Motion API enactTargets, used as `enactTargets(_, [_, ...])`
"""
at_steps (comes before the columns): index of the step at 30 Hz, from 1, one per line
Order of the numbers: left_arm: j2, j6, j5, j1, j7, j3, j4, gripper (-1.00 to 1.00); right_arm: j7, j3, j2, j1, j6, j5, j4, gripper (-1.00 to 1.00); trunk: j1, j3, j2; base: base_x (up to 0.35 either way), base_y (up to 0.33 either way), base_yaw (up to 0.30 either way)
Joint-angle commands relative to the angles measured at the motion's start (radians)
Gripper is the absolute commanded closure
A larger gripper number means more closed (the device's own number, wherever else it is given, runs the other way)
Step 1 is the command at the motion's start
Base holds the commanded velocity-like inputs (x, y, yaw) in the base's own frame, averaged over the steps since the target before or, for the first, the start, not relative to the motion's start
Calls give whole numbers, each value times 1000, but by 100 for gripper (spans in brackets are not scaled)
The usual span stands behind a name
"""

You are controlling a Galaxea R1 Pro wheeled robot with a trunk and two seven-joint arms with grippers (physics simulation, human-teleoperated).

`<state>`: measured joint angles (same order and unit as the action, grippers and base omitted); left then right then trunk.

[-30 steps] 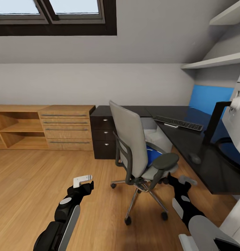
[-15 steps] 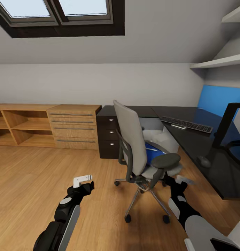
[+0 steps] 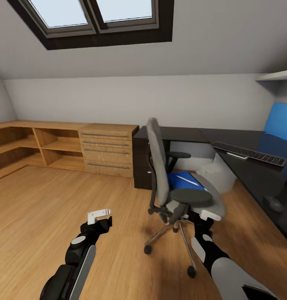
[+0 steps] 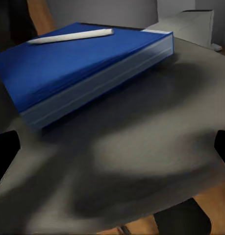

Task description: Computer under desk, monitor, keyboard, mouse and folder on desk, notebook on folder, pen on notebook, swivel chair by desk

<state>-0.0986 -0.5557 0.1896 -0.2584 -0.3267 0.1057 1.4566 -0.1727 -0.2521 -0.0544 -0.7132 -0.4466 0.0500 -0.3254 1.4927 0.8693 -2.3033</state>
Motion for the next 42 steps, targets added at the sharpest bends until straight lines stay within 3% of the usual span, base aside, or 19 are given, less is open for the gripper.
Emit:
enactTargets(1, [0, -3, 11, -1, -9, 2, 1, -100, 1, 5, -4, 0, -2, 2, 2, -100, 0, 1, 0, 0, 0, 278])
enactTargets(5, [0, -3, 11, -1, -9, 2, 1, -100, 1, 5, -18, 0, -1, 2, 5, -100, 0, 1, 0, 0, 0, 278])
enactTargets(16, [0, -3, 11, -1, -9, 2, 1, -100, 3, 5, -18, 0, -1, 3, 6, -100, 0, 1, 0, 0, 0, 174])
enactTargets(42, [0, -2, 11, -1, -9, 2, 1, -100, 4, 2, -13, 0, -3, 8, 6, -100, 0, 1, 0, 0, 0, -242])
